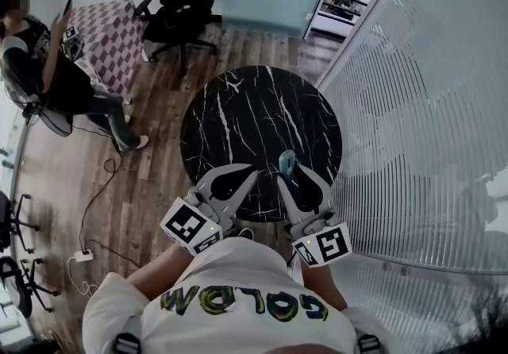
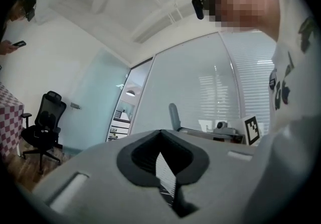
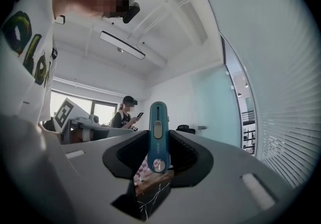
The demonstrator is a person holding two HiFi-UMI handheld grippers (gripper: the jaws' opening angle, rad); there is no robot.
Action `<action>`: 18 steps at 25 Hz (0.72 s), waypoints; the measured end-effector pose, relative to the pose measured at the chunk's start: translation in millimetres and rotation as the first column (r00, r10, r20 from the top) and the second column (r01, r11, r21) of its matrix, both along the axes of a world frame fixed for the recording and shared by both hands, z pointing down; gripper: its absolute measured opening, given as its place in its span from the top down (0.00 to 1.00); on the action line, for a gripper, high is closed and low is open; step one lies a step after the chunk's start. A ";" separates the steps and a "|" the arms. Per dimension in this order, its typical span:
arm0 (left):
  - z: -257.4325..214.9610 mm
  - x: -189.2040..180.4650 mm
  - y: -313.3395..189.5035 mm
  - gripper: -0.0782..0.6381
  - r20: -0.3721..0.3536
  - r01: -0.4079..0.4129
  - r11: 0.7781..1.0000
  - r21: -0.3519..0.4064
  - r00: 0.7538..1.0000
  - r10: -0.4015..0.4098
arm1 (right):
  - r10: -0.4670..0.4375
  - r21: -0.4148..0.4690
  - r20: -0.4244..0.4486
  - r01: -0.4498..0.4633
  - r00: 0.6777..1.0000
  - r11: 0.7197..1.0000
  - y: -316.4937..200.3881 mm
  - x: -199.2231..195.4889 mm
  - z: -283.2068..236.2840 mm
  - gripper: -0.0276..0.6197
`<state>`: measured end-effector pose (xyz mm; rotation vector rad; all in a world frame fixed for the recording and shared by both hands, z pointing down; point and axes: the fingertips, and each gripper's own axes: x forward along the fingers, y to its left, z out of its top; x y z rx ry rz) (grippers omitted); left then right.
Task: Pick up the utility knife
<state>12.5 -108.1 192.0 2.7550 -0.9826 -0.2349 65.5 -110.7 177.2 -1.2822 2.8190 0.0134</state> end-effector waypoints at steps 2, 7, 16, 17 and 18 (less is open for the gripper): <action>-4.2 3.2 1.4 0.89 -0.008 -0.007 1.000 0.007 1.000 0.007 | 0.001 0.007 0.006 -0.001 1.000 1.000 1.8 1.3 -4.0 0.75; -5.5 4.5 0.7 0.89 -0.011 -0.014 1.000 0.007 1.000 0.014 | 0.000 0.028 -0.007 0.000 1.000 1.000 0.9 1.1 -8.1 0.75; -5.9 5.4 -1.6 0.89 -0.024 -0.013 1.000 0.012 1.000 0.013 | 0.002 0.035 -0.007 -0.001 1.000 0.999 -1.2 2.5 -7.2 0.75; -5.8 5.4 -1.8 0.89 -0.025 -0.012 1.000 0.012 1.000 0.013 | 0.002 0.034 -0.007 -0.002 1.000 0.999 -1.2 2.4 -6.5 0.75; -5.2 5.1 -1.7 0.89 -0.024 -0.012 1.000 0.012 1.000 0.012 | 0.001 0.033 -0.006 -0.001 1.000 0.999 -1.1 2.0 -5.9 0.75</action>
